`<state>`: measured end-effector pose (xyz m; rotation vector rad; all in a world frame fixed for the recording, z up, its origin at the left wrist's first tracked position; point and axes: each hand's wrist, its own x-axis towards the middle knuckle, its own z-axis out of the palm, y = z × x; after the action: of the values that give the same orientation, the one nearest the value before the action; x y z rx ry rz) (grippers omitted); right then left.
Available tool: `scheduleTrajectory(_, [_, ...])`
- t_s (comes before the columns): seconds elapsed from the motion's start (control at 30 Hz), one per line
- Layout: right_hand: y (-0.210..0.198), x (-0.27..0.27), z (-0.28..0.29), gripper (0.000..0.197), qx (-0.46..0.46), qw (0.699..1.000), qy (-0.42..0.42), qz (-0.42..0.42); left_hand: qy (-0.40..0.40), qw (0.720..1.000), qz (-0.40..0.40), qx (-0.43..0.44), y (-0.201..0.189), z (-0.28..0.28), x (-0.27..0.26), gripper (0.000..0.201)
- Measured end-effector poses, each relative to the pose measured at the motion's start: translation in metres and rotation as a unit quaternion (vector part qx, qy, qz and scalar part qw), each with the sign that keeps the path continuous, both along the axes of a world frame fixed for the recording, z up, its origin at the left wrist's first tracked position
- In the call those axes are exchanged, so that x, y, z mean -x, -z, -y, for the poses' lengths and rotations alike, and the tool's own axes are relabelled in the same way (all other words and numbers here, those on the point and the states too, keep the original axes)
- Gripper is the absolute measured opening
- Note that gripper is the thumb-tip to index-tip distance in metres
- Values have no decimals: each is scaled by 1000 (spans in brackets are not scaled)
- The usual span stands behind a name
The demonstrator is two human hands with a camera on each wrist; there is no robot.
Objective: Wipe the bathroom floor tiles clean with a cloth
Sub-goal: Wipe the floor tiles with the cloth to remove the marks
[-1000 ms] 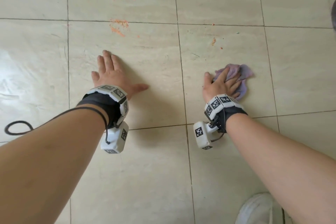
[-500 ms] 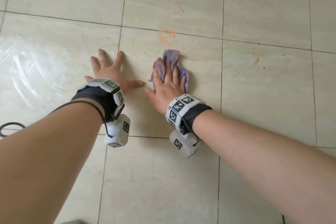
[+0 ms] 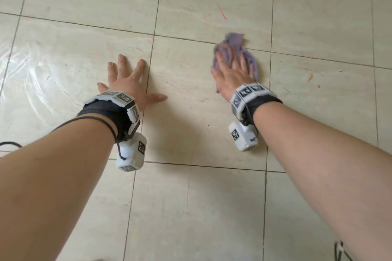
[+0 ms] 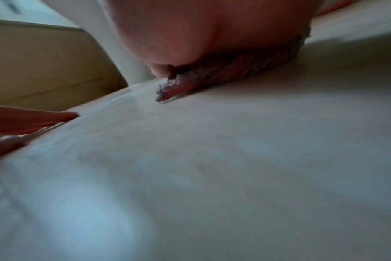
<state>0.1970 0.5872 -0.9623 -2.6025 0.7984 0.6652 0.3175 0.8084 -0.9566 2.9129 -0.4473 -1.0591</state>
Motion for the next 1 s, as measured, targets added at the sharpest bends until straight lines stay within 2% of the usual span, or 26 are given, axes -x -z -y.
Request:
scheduleTrajectory(0.1, [-1, 42, 5, 61, 11, 994, 98, -40, -9, 1000, -6, 1, -3, 1, -1, 115])
scheduleTrajectory(0.2, [-10, 59, -24, 66, -14, 991, 106, -78, -3, 1000, 2, 14, -4, -1, -1, 111])
scheduleTrajectory(0.37, [-13, 30, -97, 64, -58, 992, -96, -51, -14, 1000, 0, 13, -4, -27, -15, 114])
scheduleTrajectory(0.53, [-5, -60, -143, 55, -54, 970, -238, -26, -70, 998, 4, -2, -5, -74, -36, 117])
scheduleTrajectory(0.6, [-4, -96, -149, 52, -52, 966, -252, -21, -72, 997, 8, 3, -3, -80, -39, 116])
scheduleTrajectory(0.7, [-6, -123, -130, 52, -51, 979, -196, -13, -69, 998, -1, 9, -3, -80, -41, 115])
scheduleTrajectory(0.77, [-6, -115, -101, 53, -49, 991, -124, -15, -70, 997, -10, 8, -5, -80, -44, 115])
scheduleTrajectory(0.9, [-5, -51, -58, 55, 10, 999, 20, -35, -72, 997, -26, 0, -6, -76, -47, 118])
scheduleTrajectory(0.97, [-5, -15, -69, 56, 12, 998, 39, -55, -73, 997, -27, 0, -6, -73, -49, 119])
scheduleTrajectory(1.0, [-5, -1, -82, 57, 9, 998, 22, -62, -74, 997, -26, 1, -6, -72, -49, 119])
